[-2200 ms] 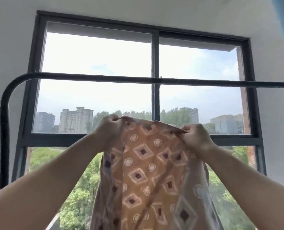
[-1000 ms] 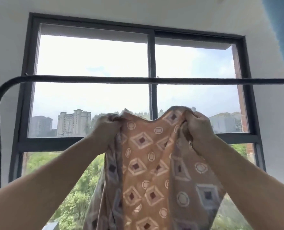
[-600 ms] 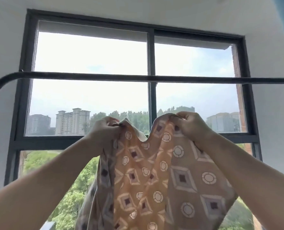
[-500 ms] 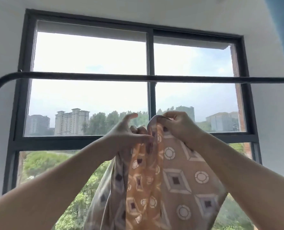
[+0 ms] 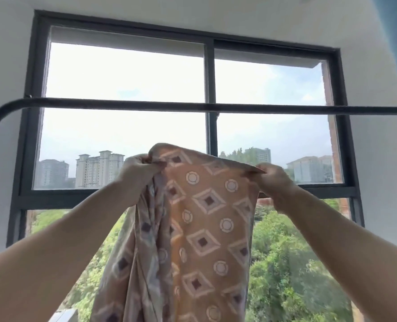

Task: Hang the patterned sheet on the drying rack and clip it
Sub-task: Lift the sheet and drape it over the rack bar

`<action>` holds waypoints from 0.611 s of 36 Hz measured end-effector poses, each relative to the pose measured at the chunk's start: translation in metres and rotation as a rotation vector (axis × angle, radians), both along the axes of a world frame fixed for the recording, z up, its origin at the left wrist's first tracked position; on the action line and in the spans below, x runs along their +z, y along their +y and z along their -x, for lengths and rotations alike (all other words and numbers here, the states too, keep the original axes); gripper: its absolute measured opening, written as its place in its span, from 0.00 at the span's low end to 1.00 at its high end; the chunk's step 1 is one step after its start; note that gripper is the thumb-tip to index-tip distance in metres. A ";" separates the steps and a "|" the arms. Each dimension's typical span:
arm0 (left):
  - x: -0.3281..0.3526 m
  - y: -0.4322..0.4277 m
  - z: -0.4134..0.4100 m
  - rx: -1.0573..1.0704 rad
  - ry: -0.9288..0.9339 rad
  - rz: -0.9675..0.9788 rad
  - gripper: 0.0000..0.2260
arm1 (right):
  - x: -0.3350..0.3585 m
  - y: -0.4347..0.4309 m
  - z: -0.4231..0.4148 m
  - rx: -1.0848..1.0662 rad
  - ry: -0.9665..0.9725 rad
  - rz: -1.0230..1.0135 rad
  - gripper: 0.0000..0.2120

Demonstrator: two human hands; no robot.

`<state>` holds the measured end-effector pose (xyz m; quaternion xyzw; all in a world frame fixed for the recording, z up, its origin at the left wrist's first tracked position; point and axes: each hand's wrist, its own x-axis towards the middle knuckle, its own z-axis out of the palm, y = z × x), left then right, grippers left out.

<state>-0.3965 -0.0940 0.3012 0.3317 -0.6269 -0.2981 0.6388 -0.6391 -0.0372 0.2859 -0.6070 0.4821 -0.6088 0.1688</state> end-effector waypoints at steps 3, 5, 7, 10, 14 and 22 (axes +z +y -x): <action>-0.005 0.000 -0.005 0.006 -0.063 -0.015 0.03 | 0.010 -0.002 -0.001 0.002 -0.193 0.094 0.04; -0.007 0.003 -0.007 0.001 -0.100 -0.025 0.03 | 0.010 -0.002 -0.007 0.044 -0.273 0.105 0.03; -0.007 0.005 -0.010 -0.010 -0.124 -0.037 0.06 | 0.007 -0.002 -0.011 0.039 -0.281 0.139 0.05; -0.008 0.007 -0.015 -0.030 -0.156 -0.073 0.07 | 0.005 -0.001 -0.012 0.036 -0.263 0.188 0.06; -0.010 0.010 -0.018 -0.043 -0.152 -0.123 0.07 | 0.008 0.001 -0.017 0.080 -0.261 0.198 0.06; -0.023 0.032 0.010 0.122 -0.581 -0.030 0.39 | 0.001 0.000 -0.041 0.179 -0.159 0.180 0.06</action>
